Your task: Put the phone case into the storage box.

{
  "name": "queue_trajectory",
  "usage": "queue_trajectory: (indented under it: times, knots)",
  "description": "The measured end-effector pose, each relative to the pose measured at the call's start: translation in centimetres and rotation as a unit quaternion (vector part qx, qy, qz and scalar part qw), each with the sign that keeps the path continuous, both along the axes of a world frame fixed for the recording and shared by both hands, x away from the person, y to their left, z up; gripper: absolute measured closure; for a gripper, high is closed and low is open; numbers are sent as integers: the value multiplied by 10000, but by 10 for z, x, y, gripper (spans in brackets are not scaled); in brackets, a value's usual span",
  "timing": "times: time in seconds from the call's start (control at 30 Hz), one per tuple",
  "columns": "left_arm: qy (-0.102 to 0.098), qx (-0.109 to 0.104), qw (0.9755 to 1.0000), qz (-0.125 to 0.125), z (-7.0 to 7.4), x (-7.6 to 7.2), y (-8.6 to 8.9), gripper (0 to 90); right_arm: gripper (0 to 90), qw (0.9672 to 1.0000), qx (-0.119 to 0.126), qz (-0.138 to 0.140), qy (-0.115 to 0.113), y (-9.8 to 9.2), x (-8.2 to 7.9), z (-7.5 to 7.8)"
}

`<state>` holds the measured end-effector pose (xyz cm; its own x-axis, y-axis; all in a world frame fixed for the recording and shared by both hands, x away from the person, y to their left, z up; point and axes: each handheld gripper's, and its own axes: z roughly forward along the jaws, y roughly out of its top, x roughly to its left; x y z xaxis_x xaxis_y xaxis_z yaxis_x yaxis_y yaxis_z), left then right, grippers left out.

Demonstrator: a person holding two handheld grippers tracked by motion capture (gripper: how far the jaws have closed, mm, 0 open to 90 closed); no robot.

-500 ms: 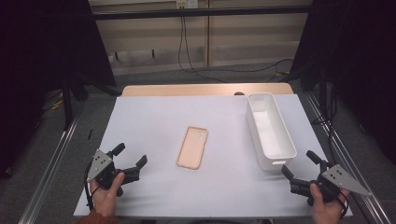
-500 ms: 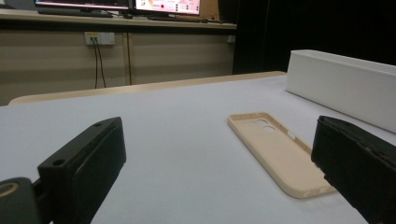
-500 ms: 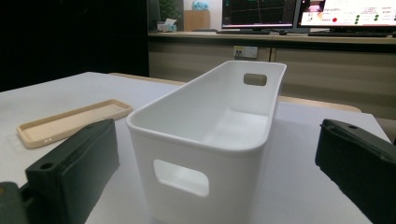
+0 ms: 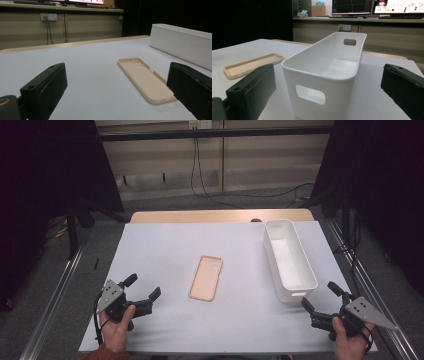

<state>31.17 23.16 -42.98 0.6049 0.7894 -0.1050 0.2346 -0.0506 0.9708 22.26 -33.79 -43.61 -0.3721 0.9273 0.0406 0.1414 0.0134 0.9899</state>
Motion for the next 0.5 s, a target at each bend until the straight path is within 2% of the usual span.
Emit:
queue_trajectory:
  times: [0.1, 0.17, 0.5]
  knots:
    - [-2, 38, 10000, -77, 0, -1, -2, 27, 0, 10000, -22, -11, 17, 0, -1, 0]
    - [28, 79, 9997, -218, 1, -1, -4, 25, 0, 10000, -53, -13, 2, 0, -1, 1]
    - [141, 49, 9991, -387, 1, 2, -10, 25, 0, 10000, -49, -26, 2, 1, -3, 2]
